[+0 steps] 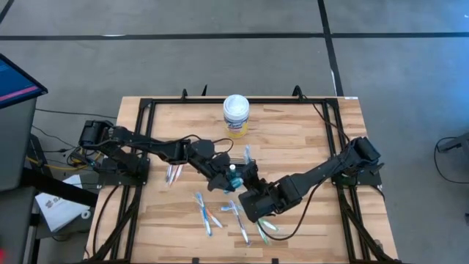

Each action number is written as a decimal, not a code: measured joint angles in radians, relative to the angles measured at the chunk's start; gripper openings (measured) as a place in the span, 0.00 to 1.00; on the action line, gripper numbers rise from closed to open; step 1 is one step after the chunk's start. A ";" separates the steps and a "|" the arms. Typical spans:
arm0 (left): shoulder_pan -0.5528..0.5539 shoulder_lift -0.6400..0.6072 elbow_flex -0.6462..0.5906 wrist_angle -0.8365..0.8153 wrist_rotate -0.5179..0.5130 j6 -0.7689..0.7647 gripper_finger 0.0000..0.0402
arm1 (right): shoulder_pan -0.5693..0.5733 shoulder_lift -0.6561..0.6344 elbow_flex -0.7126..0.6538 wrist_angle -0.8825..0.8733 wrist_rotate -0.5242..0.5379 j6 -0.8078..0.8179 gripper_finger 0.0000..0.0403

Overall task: Pick & Place toothbrushing station
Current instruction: Put the blue mouthwash into the black mesh organizer

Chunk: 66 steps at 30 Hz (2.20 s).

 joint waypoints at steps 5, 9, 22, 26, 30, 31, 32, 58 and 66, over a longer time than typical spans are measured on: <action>0.000 0.001 0.000 -0.005 -0.051 0.079 0.18 | 0.001 -0.008 0.000 -0.059 0.013 0.143 0.36; -0.006 -0.001 0.000 0.008 -0.092 0.145 0.18 | 0.004 -0.006 -0.004 -0.130 -0.016 0.234 0.34; -0.008 -0.016 -0.043 -0.005 -0.167 0.230 0.18 | 0.012 -0.007 -0.003 -0.219 -0.014 0.581 0.28; -0.026 -0.064 -0.098 0.007 -0.259 0.283 0.18 | 0.011 -0.007 -0.004 -0.223 0.022 0.683 0.26; -0.072 -0.150 -0.161 0.054 -0.413 0.353 0.18 | 0.012 -0.007 -0.032 -0.186 0.100 0.779 0.23; -0.082 -0.162 -0.171 0.083 -0.451 0.371 0.18 | 0.012 -0.007 -0.039 -0.176 0.119 0.798 0.22; -0.093 -0.175 -0.179 0.111 -0.481 0.391 0.18 | 0.012 -0.008 -0.046 -0.162 0.135 0.811 0.21; -0.151 -0.209 -0.246 0.212 -0.713 0.541 0.18 | 0.128 -0.095 -0.306 -0.170 0.425 1.447 0.15; -0.159 -0.209 -0.246 0.227 -0.712 0.562 0.18 | 0.197 -0.261 -0.459 0.066 0.519 1.412 0.01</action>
